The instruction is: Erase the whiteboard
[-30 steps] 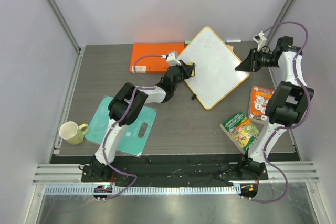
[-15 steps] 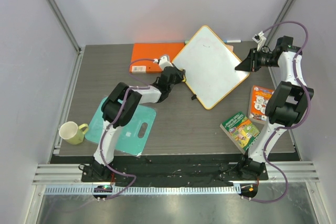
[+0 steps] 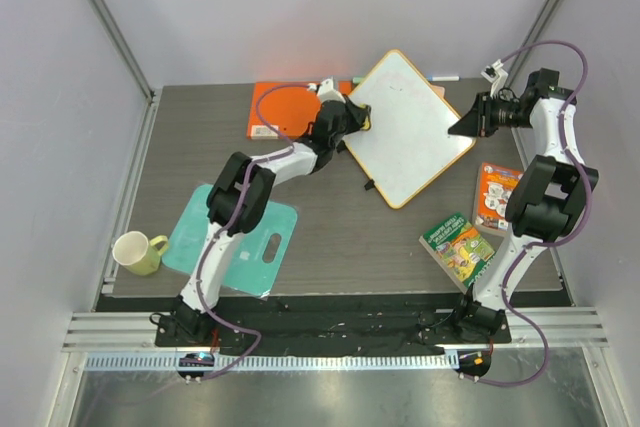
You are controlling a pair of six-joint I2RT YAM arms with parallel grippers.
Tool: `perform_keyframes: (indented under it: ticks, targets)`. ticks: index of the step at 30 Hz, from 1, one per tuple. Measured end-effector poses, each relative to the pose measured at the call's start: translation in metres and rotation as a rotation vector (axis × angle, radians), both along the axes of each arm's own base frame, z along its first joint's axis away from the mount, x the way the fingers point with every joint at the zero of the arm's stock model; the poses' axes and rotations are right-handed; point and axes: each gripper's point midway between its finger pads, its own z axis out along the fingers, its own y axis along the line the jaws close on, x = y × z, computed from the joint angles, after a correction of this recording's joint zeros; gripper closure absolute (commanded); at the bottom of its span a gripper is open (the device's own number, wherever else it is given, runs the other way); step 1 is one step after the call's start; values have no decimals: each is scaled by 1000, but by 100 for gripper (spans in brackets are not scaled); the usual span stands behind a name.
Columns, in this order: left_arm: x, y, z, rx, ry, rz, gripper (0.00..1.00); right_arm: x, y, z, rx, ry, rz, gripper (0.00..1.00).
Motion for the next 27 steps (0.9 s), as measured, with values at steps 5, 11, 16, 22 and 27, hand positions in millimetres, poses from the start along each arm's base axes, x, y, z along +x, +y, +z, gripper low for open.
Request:
perform_keyframes:
  ticks: [5,11,16,22,27]
  targets:
    - [26,-34,48,3,-105,-75,100,-1,0,0,-8,-1,1,99]
    - [28,-47,64,99,-169,-126,100,-5,2,3,-43,-16,21,99]
    - [25,-44,63,194,-216,-133,100,-6,10,11,-112,-33,34,99]
    - [20,-39,72,317,-269,-99,100,-11,25,26,-221,-69,55,99]
    - [16,-35,76,351,-289,-83,100,-14,31,30,-258,-69,63,99]
